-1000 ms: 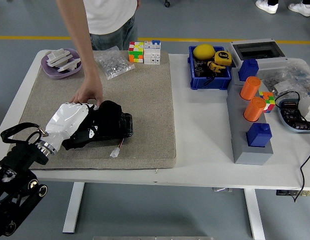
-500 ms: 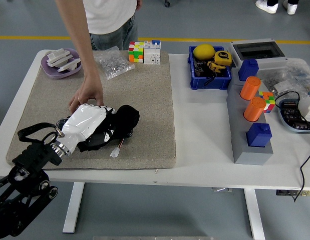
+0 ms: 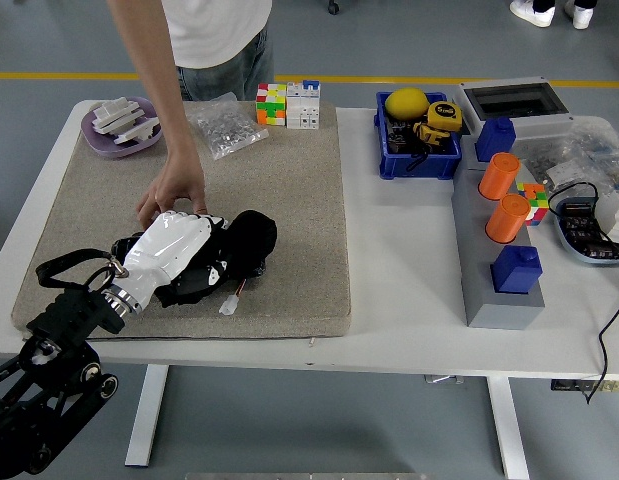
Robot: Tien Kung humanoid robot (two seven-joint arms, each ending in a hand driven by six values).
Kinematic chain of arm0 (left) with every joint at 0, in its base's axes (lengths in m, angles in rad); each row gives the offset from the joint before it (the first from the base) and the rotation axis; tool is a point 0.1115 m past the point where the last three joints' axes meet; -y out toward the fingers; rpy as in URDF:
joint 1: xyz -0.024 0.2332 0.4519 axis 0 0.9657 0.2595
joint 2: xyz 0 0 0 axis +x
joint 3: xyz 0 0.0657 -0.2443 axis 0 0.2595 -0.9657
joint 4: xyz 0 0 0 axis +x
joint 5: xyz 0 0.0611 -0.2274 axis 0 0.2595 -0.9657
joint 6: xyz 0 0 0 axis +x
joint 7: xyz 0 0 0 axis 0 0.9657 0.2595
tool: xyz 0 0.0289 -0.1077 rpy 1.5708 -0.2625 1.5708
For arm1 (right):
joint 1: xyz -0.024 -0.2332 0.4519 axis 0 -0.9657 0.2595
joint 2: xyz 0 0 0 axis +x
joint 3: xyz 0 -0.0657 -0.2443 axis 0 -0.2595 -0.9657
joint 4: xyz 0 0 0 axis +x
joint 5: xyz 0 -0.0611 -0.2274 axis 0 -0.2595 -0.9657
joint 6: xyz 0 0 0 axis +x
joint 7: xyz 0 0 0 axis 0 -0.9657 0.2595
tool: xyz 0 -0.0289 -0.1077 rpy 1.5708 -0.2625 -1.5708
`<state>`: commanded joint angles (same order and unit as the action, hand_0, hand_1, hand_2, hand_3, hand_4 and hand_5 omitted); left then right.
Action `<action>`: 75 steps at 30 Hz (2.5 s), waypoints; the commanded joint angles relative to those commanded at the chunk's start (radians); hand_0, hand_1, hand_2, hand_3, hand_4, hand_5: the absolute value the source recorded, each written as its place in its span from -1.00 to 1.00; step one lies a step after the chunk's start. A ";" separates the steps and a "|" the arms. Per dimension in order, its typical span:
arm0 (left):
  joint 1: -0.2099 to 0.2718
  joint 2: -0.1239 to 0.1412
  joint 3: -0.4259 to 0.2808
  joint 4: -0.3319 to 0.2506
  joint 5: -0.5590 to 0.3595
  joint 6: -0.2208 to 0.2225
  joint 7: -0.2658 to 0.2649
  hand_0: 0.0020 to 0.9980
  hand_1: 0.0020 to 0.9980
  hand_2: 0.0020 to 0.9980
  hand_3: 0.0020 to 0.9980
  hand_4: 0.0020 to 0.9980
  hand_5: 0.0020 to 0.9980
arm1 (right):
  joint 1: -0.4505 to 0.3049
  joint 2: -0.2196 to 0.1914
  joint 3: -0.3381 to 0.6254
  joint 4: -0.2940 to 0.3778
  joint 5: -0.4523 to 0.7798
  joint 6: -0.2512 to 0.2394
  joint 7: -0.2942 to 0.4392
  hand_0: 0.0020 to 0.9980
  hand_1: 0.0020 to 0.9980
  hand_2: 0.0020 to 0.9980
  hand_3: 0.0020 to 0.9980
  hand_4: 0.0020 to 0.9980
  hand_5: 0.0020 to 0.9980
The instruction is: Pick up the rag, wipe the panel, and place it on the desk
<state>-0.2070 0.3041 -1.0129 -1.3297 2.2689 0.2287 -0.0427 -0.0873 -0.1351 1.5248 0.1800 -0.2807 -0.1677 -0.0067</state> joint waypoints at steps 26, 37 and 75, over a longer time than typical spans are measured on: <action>0.101 0.015 -0.282 0.098 0.000 0.024 -0.012 -0.49 -0.47 0.10 0.01 -0.52 -1.00 | -0.006 0.002 0.043 0.000 -0.035 0.005 0.005 0.54 0.34 0.37 0.23 1.00 0.00; 0.125 0.022 -0.300 0.112 0.000 0.025 -0.010 -0.49 -0.46 0.10 0.01 -0.48 -1.00 | -0.009 0.002 0.047 0.000 -0.040 0.003 0.004 0.54 0.33 0.37 0.23 1.00 0.00; 0.003 -0.018 -0.005 0.027 0.000 0.017 0.008 -0.48 -0.46 0.10 0.02 -0.45 -1.00 | -0.005 0.003 0.047 0.000 -0.040 0.006 0.004 0.54 0.31 0.37 0.23 1.00 0.00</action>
<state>-0.2043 0.2856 -1.0176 -1.3026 2.2689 0.2455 -0.0348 -0.0927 -0.1319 1.5719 0.1800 -0.3202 -0.1615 -0.0025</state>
